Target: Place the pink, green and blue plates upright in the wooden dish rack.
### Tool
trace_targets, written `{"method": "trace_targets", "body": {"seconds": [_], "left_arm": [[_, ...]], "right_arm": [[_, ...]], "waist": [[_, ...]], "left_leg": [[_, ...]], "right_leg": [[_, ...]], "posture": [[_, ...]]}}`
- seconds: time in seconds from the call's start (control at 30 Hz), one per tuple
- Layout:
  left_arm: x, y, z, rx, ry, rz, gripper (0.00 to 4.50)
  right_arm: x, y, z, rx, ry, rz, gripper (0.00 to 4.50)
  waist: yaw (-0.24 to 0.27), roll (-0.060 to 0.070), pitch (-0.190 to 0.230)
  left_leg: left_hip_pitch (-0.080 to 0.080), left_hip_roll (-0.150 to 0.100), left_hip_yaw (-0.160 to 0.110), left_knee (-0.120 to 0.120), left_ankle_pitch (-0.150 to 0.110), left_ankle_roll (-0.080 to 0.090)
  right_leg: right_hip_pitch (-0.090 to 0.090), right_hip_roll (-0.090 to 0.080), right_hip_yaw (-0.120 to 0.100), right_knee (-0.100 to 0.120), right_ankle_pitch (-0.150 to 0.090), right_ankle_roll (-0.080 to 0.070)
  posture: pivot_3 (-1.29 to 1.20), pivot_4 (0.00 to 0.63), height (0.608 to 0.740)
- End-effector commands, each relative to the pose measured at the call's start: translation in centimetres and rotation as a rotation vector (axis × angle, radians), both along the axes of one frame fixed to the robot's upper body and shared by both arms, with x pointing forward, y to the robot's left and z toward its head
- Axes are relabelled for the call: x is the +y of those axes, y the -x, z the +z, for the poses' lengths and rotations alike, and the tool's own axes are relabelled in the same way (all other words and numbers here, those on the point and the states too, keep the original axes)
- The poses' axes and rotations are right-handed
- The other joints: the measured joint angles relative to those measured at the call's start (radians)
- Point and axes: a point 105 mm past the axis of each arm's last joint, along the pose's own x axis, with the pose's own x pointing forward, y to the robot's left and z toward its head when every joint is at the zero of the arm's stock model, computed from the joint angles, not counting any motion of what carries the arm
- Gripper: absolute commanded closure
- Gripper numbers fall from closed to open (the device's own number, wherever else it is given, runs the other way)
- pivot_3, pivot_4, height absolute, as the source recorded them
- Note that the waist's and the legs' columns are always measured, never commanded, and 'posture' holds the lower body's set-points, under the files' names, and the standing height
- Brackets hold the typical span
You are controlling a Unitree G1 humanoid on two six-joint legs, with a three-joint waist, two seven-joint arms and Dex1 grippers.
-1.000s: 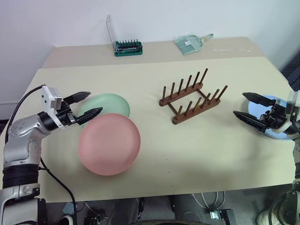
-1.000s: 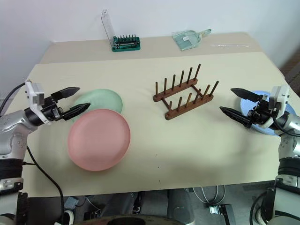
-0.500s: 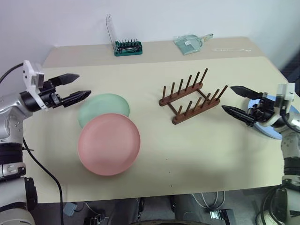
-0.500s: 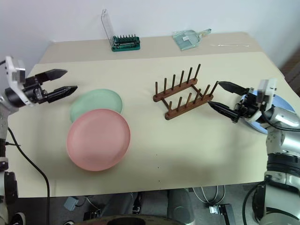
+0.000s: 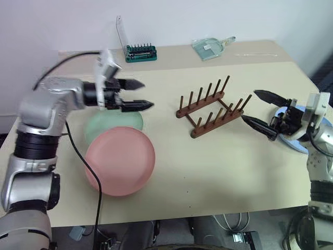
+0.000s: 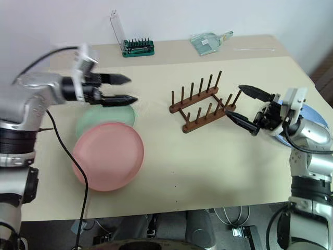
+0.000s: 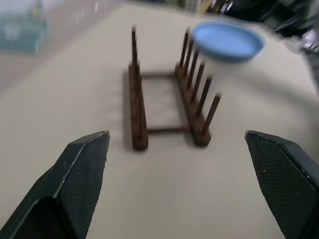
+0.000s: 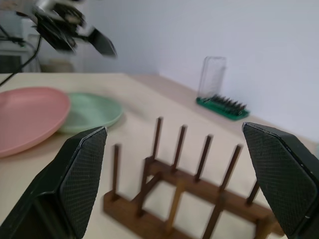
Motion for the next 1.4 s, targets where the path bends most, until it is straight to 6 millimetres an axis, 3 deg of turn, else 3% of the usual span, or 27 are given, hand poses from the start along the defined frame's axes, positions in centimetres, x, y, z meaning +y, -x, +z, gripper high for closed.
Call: {"method": "trace_targets", "body": {"seconds": [0.03, 0.1, 0.2, 0.3, 0.43, 0.63, 0.83, 1.2, 1.3, 1.4], "left_arm": [[-2.4, -0.9, -0.5, -0.035, -0.007, 0.06, 0.0], [-3.9, -1.7, -1.4, -0.051, -0.012, 0.116, 0.0], [-6.7, -0.8, -3.1, -0.023, -0.033, 0.052, 0.0], [-9.8, 0.3, -4.2, 0.054, 0.008, 0.001, 0.0], [-11.5, 0.5, -5.8, 0.066, -0.044, -0.008, 0.0], [-12.3, -0.7, -7.9, 0.004, -0.176, 0.056, 0.0], [-13.8, -0.9, -9.5, -0.007, -0.155, 0.085, 0.0], [-14.4, -1.4, -11.2, 0.033, -0.199, 0.144, 0.0], [-14.9, -1.1, -11.3, 0.049, -0.183, 0.129, 0.85], [-14.9, -1.3, -11.5, 0.054, -0.187, 0.14, 2.29]], "right_arm": [[-1.6, 1.7, 0.4, 0.001, 0.123, -0.034, 0.06], [-3.1, 2.3, -0.9, 0.058, 0.232, -0.081, 0.06], [-4.6, 2.6, -0.6, 0.093, 0.207, -0.133, 0.06], [-4.6, 2.7, -0.7, 0.081, 0.196, -0.156, 0.06], [-4.5, 2.7, -0.8, 0.068, 0.189, -0.175, 0.06], [-4.3, 2.9, -0.8, 0.055, 0.183, -0.186, 0.06], [-4.0, 2.9, -0.9, 0.044, 0.177, -0.197, 0.06], [-3.9, 2.8, -0.8, 0.037, 0.176, -0.209, 0.06], [-3.9, 2.9, -0.8, 0.036, 0.176, -0.211, 0.0], [-3.9, 2.9, -0.7, 0.033, 0.178, -0.215, 0.0]], "waist": [[0.005, 0.0, 0.0], [0.01, -0.001, 0.0], [0.008, 0.0, 0.0], [0.003, 0.0, 0.0], [0.0, 0.0, 0.0], [0.003, 0.0, 0.0], [0.013, 0.0, 0.0], [0.024, 0.0, 0.0], [0.024, 0.0, 0.0], [0.024, 0.0, 0.0]], "left_leg": [[0.0, 0.0, 0.0, 0.0, 0.0, 0.0], [0.0, -0.001, 0.0, 0.001, 0.0, 0.0], [0.0, 0.0, 0.001, 0.001, 0.0, 0.0], [0.001, 0.0, 0.001, 0.0, -0.001, 0.001], [0.001, 0.0, 0.001, 0.001, -0.002, 0.003], [0.001, 0.0, 0.001, 0.001, -0.001, 0.002], [0.0, 0.0, 0.001, 0.001, -0.001, 0.001], [0.001, 0.0, 0.002, 0.001, -0.001, 0.003], [0.001, 0.0, 0.002, 0.002, -0.002, 0.003], [0.001, 0.0, 0.002, 0.002, -0.002, 0.003]], "right_leg": [[0.0, 0.0, 0.0, 0.0, 0.0, 0.0], [0.0, 0.0, 0.0, -0.001, 0.0, 0.001], [0.001, 0.0, 0.001, -0.001, 0.0, 0.001], [0.001, 0.0, 0.001, -0.001, 0.0, 0.001], [0.001, 0.0, 0.001, -0.002, 0.0, 0.001], [0.002, 0.0, 0.001, -0.002, 0.0, 0.001], [0.002, 0.0, 0.001, -0.003, 0.001, 0.001], [0.003, 0.0, 0.001, -0.003, 0.001, 0.002], [0.003, 0.0, 0.001, -0.003, 0.001, 0.002], [0.003, 0.0, 0.001, -0.003, 0.001, 0.002]], "posture": [[0.0, 0.15, 0.74], [0.0, 0.15, 0.74], [0.0, 0.15, 0.74], [0.0, 0.15, 0.74], [0.0, 0.15, 0.74], [0.0, 0.15, 0.74], [0.0, 0.15, 0.74], [0.0, 0.15, 0.74], [0.0, 0.15, 0.74], [0.0, 0.15, 0.74]]}}
